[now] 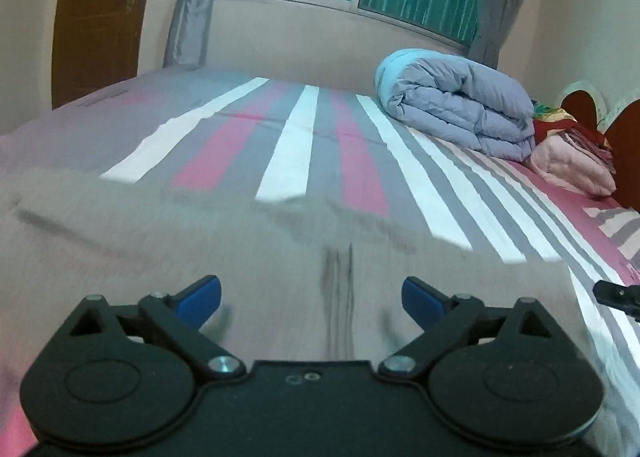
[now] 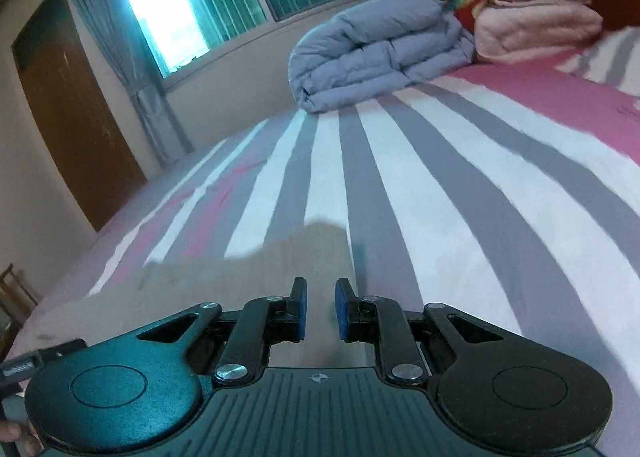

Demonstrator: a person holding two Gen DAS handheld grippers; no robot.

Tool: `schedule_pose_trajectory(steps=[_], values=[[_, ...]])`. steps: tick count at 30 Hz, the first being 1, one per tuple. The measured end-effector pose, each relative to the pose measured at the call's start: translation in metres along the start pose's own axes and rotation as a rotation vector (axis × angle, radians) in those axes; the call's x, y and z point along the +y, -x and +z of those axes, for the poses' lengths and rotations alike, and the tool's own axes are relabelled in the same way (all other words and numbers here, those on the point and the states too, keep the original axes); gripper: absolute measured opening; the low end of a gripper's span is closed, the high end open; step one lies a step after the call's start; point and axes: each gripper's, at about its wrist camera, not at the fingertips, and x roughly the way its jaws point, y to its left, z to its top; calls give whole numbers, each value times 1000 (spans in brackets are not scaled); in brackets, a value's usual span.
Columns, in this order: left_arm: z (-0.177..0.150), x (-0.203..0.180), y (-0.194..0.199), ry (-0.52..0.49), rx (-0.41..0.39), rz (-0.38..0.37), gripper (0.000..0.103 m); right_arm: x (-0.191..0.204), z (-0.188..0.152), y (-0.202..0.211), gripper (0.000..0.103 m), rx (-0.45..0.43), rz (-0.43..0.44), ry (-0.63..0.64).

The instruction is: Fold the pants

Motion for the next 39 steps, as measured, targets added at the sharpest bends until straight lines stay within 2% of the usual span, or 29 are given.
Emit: schedule_pose_trajectory(steps=[3,5,8,9,11,12,15,19,21,22,25,29,31,34,39], values=[[11,-13,-32,-48,36,1,94,-3,22,-28,17,1,4,12],[4,-17,-68,-85,152,52,96,0,29,-49,17,21,7,40],[-10,-16,-70,-83,126,29,97,-20,20,-101,17,167,-56,68],[-9,-12,-66,-72,119,20,97,-25,22,-102,17,154,-51,58],[-10,-3,-49,-45,95,14,97,-35,26,-87,17,101,0,10],[-9,1,-41,-40,72,8,97,-41,26,-72,17,37,10,-7],[-21,21,-3,-8,13,15,97,-54,10,-27,17,-55,4,-7],[-34,55,40,28,-7,66,97,-65,-25,18,17,-54,-42,38],[-39,72,57,36,-25,99,97,-67,-27,23,17,-8,-62,13],[-43,82,66,47,-35,117,97,-65,-28,29,17,-27,-81,20],[-48,110,83,125,-37,171,96,-55,-34,49,17,-42,-97,8],[-48,153,97,284,-74,170,96,-54,-37,49,17,-24,-114,-27],[-46,177,93,406,-87,133,95,-54,-35,48,17,-26,-122,-30],[-46,214,78,611,-91,28,92,-55,-38,47,17,-12,-150,-55],[-39,249,57,742,-90,-114,93,-56,-36,43,17,-12,-189,-85]])
